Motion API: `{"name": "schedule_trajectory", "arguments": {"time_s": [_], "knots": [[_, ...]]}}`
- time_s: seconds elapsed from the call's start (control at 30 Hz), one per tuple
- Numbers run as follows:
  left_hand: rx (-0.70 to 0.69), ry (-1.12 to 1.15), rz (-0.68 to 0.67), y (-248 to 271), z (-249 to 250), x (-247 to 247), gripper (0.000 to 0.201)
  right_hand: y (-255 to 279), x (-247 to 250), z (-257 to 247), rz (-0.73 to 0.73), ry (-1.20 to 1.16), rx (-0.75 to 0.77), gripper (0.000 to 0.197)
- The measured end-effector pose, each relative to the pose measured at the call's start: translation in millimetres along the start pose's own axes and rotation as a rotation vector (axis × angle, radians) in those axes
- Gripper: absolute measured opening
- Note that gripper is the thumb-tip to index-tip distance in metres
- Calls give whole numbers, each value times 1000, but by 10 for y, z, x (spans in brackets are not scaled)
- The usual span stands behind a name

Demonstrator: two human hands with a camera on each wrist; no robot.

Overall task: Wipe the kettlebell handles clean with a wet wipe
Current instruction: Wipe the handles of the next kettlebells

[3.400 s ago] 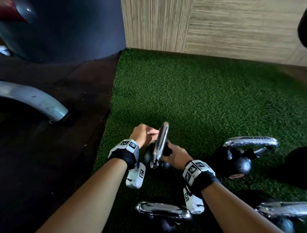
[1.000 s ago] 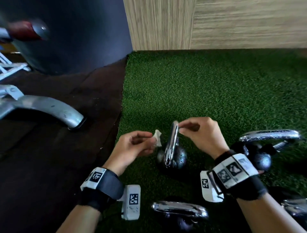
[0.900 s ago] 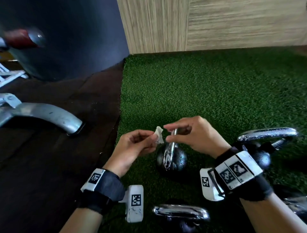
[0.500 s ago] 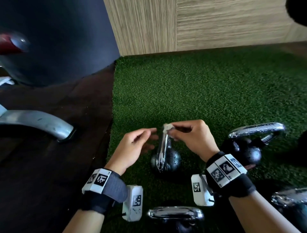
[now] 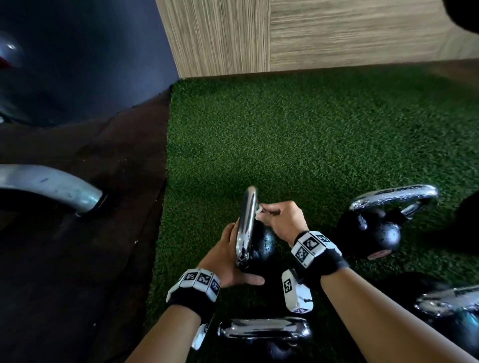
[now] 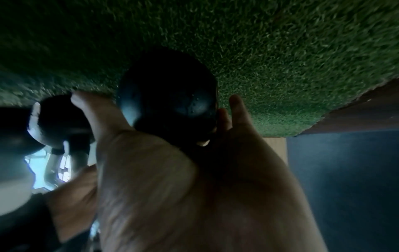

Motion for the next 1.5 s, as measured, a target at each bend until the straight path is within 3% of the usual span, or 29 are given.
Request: {"name": "schedule_trajectory", "arguments": {"time_s": [0.17, 0.37, 0.53, 0.6, 0.8, 0.97, 1.17, 1.4, 1.5], "knots": [[59, -1, 72, -44, -20, -58, 127, -29, -2, -46, 12, -29, -49, 22], [91, -17, 0, -77, -71, -89, 120, -60, 40, -301, 143, -17, 119, 29], [120, 51, 5, -116, -144, -67, 114, -96, 41, -318, 78, 43, 107, 35], [117, 60, 8, -148, -160, -64, 105, -114, 70, -416, 128, 25, 166, 32], [93, 62, 17, -190, -268, -104, 109, 60, 138, -614, 214, 122, 455, 28], [128, 103, -7, -206, -259, -57, 116, 54, 194, -743, 157, 182, 546, 29], [101, 88, -42, -261, -335, -59, 124, 470, 147, -872, 30, 313, 817, 30], [112, 133, -20, -364, -359, -41, 126, 490, 209, -1036, -62, 287, 724, 29], [104, 133, -53, -402, -407, -71, 110, 631, 149, -1013, -153, 268, 739, 27]]}}
Point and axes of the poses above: each hand's wrist, its own y-axis away from the middle knuckle, its own x-axis out of the back of the hand, z = x × y, the point moved 4 cm from there along -y, towards the middle knuckle
